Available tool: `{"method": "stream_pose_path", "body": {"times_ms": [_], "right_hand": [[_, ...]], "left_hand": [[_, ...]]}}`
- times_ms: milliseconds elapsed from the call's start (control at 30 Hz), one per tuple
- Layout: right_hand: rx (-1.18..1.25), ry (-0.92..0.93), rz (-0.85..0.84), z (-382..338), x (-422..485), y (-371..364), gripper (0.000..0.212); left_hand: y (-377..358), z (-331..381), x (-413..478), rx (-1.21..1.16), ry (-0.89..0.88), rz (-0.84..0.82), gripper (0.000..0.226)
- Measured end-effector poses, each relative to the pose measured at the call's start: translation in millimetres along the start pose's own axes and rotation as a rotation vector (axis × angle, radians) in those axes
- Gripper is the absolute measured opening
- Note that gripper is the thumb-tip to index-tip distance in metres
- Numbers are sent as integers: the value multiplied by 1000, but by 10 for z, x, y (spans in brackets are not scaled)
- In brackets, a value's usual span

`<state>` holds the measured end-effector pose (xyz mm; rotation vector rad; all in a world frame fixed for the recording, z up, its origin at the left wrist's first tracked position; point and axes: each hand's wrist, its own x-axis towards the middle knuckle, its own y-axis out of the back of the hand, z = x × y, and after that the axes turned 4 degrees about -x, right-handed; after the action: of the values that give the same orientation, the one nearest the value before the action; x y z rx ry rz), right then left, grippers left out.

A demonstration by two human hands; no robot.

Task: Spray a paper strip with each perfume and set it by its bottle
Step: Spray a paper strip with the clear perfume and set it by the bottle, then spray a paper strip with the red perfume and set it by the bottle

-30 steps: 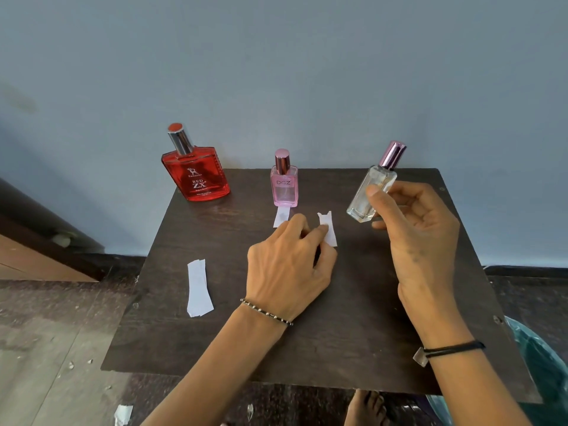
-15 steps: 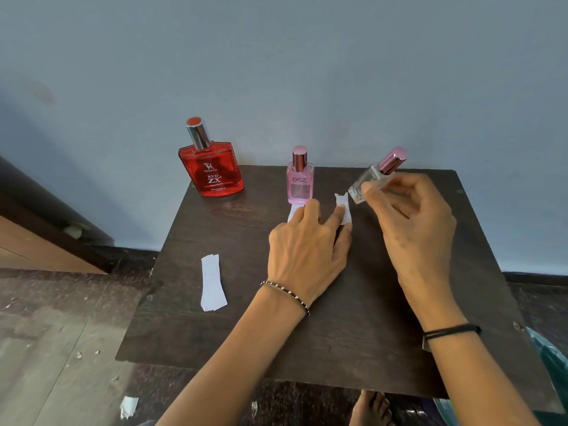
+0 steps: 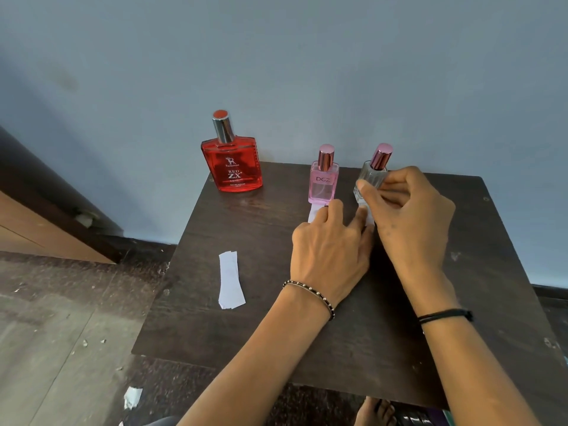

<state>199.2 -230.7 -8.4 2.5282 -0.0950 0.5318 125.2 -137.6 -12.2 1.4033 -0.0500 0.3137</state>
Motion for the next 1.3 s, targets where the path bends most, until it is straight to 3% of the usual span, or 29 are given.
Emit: {"method": "stream_pose_path", "body": {"times_ms": [533,1033,1300], "right_hand": [[-86,-28,17,-29,-70,33,60],[-68,11,-44,-250,-662,201,28],[15,132,-298,-597,-1027,-49,23]], "left_hand": [[15,3,0,-26,8,-24,46],[407,-86,-265,-227,51,179,16],[574,-687,-568,-208,206,165,16]]}}
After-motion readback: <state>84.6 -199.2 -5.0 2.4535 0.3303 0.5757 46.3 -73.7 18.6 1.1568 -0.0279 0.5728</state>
